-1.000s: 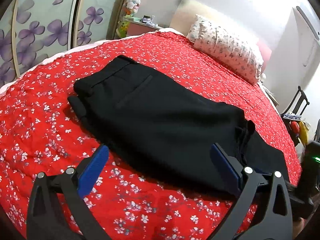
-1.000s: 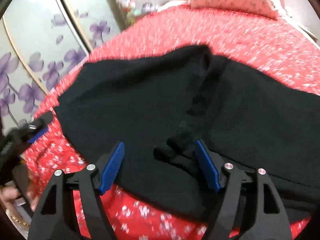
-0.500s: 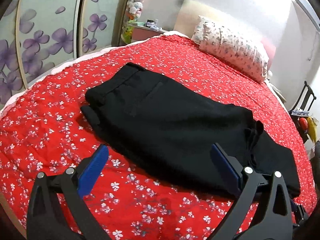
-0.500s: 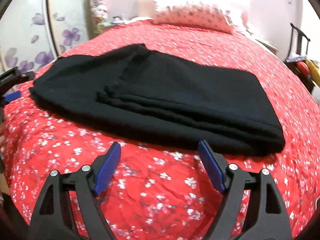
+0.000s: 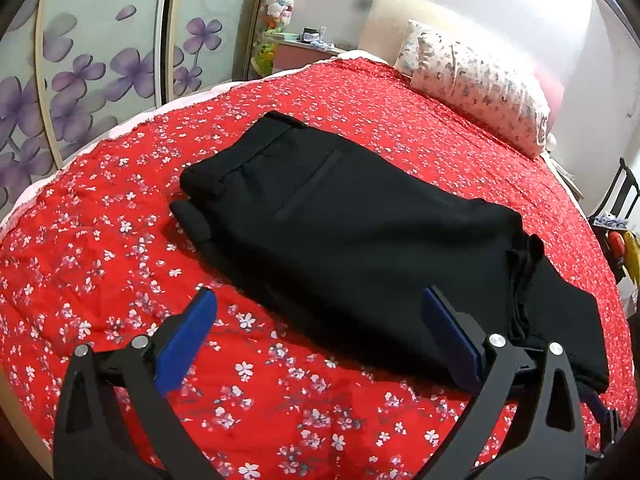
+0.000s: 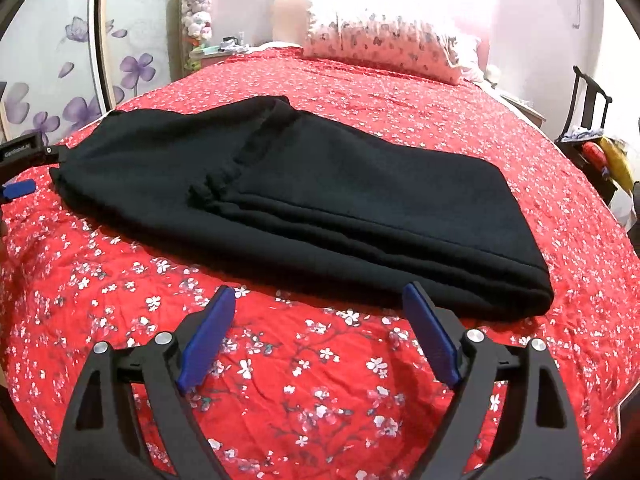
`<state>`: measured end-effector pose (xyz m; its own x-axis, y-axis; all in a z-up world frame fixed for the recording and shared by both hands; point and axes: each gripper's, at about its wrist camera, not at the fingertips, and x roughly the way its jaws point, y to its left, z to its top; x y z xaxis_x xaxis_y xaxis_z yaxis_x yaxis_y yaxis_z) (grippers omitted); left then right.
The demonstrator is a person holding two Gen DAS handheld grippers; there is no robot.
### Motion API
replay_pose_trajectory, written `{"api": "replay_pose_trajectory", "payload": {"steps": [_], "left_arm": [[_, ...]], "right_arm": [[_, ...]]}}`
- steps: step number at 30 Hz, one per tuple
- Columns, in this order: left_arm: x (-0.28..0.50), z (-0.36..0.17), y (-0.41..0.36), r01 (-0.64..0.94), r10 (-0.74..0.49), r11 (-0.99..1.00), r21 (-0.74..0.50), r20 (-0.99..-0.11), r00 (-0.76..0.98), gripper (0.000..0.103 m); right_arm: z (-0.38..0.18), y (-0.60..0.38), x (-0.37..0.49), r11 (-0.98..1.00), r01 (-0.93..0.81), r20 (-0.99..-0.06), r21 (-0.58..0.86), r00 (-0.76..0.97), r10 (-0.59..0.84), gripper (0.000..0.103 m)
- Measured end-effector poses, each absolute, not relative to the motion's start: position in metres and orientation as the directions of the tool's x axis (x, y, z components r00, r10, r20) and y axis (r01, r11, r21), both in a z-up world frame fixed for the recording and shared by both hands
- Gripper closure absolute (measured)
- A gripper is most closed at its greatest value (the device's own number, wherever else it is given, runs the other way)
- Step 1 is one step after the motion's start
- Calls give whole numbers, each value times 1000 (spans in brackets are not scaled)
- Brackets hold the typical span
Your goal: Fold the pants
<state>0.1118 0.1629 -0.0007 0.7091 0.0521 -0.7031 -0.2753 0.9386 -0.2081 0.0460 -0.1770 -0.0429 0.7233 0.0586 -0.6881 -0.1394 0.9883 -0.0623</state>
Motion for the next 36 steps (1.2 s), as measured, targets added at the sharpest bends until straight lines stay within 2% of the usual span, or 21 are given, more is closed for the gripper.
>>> {"api": "replay_pose_trajectory", "payload": {"steps": [3, 6, 12, 16, 18, 32, 35, 36], "left_arm": [[112, -1, 165, -268, 36, 937, -222, -706, 708, 2], [116, -2, 172, -244, -31, 928, -280, -713, 700, 2], [126, -13, 201, -224, -242, 832, -508, -695, 677, 2], [133, -31, 228, -259, -377, 683, -683, -634, 675, 2], [136, -33, 236, -255, -394, 651, -715, -605, 692, 2], [163, -46, 262, -311, -394, 543, -780, -563, 727, 3], [160, -44, 260, -321, -355, 568, -758, -578, 734, 17], [160, -44, 260, -331, -342, 575, -748, -587, 734, 29]], "right_arm": [[-43, -175, 46, 988, -141, -689, -64, 722, 58, 15], [-43, -176, 47, 988, -141, -692, -58, 720, 62, 15], [-45, -176, 49, 988, -146, -696, -49, 714, 71, 15], [-46, -176, 51, 988, -148, -703, -38, 707, 79, 15], [-47, -178, 52, 989, -147, -708, -28, 701, 85, 15], [-49, -195, 52, 988, -143, -711, 63, 688, 145, 14], [-48, -199, 52, 987, -142, -711, 78, 687, 154, 14], [-48, -201, 52, 986, -145, -708, 79, 688, 158, 14]]}}
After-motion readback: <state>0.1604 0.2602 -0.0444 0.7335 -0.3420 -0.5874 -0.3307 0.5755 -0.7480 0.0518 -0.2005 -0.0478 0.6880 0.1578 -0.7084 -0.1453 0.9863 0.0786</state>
